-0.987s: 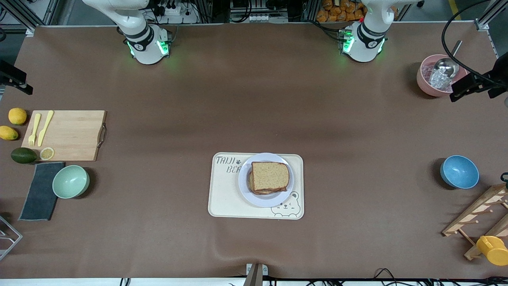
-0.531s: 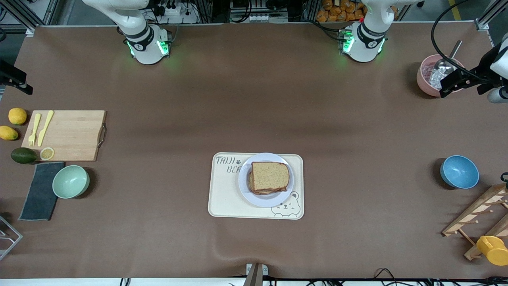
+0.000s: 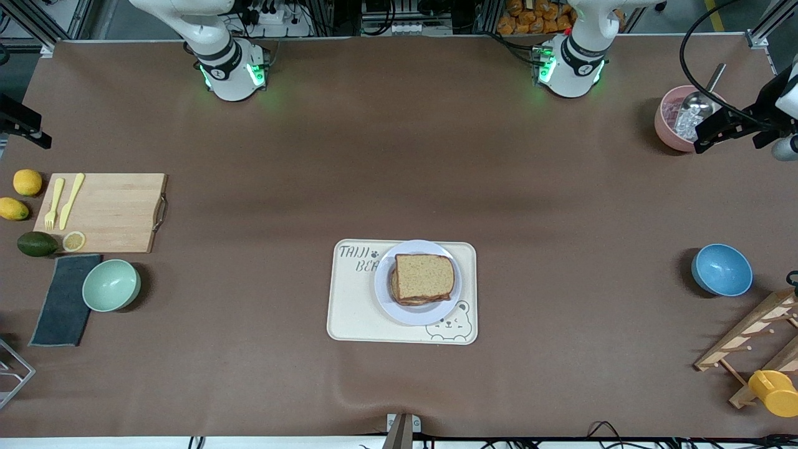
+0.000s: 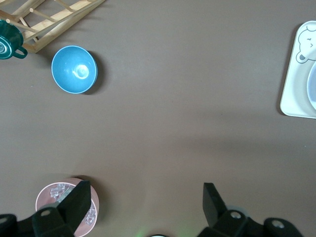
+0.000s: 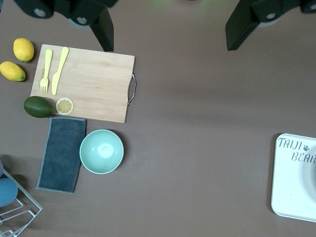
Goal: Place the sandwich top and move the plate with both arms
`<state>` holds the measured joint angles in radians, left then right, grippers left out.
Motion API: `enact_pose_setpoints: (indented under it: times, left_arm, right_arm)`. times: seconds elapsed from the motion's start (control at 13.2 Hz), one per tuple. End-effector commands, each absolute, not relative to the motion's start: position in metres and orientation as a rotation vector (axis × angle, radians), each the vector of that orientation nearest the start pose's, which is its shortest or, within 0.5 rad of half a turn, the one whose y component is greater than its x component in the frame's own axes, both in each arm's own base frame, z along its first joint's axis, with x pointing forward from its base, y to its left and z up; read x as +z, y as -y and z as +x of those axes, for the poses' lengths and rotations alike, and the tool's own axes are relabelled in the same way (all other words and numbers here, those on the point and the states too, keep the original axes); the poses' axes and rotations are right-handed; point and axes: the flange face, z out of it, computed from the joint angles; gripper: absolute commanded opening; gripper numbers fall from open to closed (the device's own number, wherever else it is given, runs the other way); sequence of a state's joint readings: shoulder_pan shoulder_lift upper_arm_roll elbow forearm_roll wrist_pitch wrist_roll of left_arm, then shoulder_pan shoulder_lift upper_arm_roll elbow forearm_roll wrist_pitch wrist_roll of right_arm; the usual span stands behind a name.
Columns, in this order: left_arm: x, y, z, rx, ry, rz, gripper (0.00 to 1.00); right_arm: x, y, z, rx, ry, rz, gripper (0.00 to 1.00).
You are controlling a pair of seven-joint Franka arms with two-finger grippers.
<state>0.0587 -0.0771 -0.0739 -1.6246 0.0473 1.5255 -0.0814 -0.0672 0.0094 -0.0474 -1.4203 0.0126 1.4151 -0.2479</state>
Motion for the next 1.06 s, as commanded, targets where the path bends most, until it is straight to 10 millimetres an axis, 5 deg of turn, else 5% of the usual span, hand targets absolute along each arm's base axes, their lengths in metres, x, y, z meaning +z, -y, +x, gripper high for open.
enact_pose_setpoints:
  times: [0.0, 0.99]
  left_arm:
    - [0.644, 0.001, 0.523, 0.006, 0.108, -3.086, 1.0]
    - [0.647, -0.021, 0.513, 0.068, 0.169, -3.091, 1.0]
  right_arm:
    - [0.679, 0.064, 0.534, 0.008, 0.199, -3.122, 1.0]
    - [0.678, 0.064, 0.535, 0.011, 0.199, -3.122, 1.0]
